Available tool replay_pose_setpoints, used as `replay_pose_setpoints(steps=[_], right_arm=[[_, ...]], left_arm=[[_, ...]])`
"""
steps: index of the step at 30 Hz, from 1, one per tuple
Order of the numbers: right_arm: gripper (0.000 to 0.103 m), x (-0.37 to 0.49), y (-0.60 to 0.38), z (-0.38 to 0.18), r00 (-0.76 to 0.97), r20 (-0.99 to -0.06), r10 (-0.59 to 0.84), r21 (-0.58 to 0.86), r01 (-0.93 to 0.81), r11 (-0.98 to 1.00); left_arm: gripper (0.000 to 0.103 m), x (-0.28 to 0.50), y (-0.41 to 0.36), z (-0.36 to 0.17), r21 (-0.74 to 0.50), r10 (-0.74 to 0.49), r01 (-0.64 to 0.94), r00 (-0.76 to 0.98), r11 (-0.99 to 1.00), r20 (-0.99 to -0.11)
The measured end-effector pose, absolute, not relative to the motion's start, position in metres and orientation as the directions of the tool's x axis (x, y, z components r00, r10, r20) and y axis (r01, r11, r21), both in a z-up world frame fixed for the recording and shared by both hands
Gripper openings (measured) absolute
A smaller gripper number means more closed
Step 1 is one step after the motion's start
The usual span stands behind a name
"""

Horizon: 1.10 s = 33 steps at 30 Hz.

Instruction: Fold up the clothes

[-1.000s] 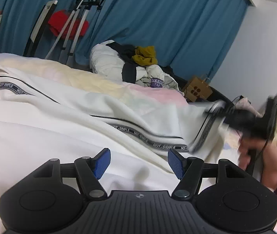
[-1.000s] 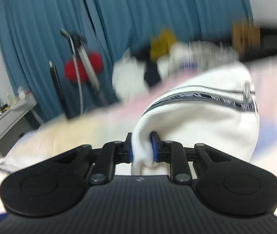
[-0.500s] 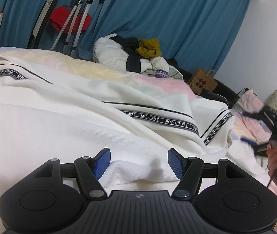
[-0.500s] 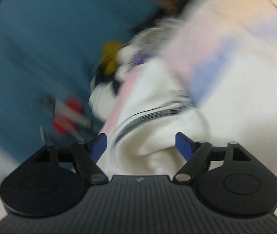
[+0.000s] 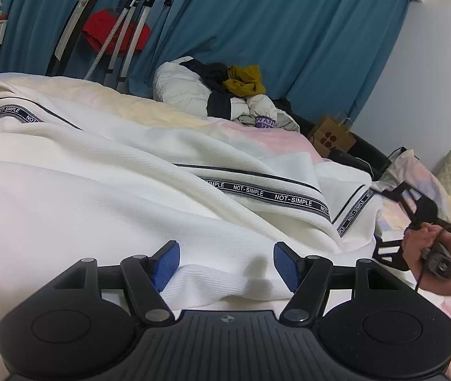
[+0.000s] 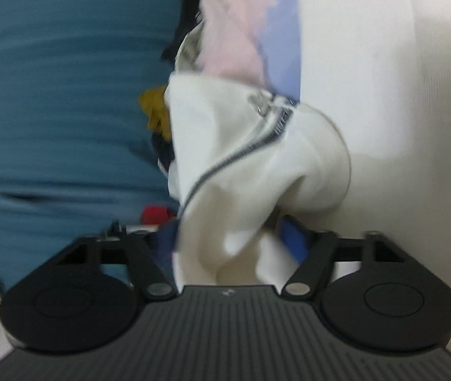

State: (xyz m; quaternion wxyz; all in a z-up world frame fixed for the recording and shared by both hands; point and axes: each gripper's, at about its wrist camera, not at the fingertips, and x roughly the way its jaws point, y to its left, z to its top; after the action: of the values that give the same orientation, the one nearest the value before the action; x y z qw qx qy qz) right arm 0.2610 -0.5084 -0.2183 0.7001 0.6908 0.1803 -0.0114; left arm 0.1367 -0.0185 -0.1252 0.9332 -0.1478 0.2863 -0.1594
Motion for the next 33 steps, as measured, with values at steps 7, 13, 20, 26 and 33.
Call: replay_pose_setpoints(steps=[7,13,20,26,33], right_arm=[[0.010,0.293,-0.529,-0.152,0.958,-0.279,0.069,0.905,0.238,0.352],[0.009,0.345,-0.531,-0.066,0.984,-0.166,0.072,0.771,0.084,0.632],[0.009,0.333,-0.589,-0.108,0.982,-0.181,-0.058,0.728,0.174,0.663],[0.010,0.319,-0.610,-0.209,0.909,-0.412,-0.064,0.689,0.357,0.630],[0.020,0.297,-0.597,-0.177,0.877,-0.469,-0.107,0.622,0.414,0.665]], left_arm=[[0.067,0.142,-0.018,-0.127,-0.352,-0.377,0.219,0.788,0.910,-0.486],[0.067,0.148,-0.018,-0.127,-0.357,-0.381,0.222,0.792,0.907,-0.478],[0.066,0.152,-0.016,-0.125,-0.351,-0.382,0.226,0.790,0.909,-0.479],[0.066,0.154,-0.019,-0.125,-0.331,-0.382,0.236,0.779,0.914,-0.498],[0.067,0.156,-0.021,-0.118,-0.316,-0.381,0.243,0.769,0.917,-0.513]])
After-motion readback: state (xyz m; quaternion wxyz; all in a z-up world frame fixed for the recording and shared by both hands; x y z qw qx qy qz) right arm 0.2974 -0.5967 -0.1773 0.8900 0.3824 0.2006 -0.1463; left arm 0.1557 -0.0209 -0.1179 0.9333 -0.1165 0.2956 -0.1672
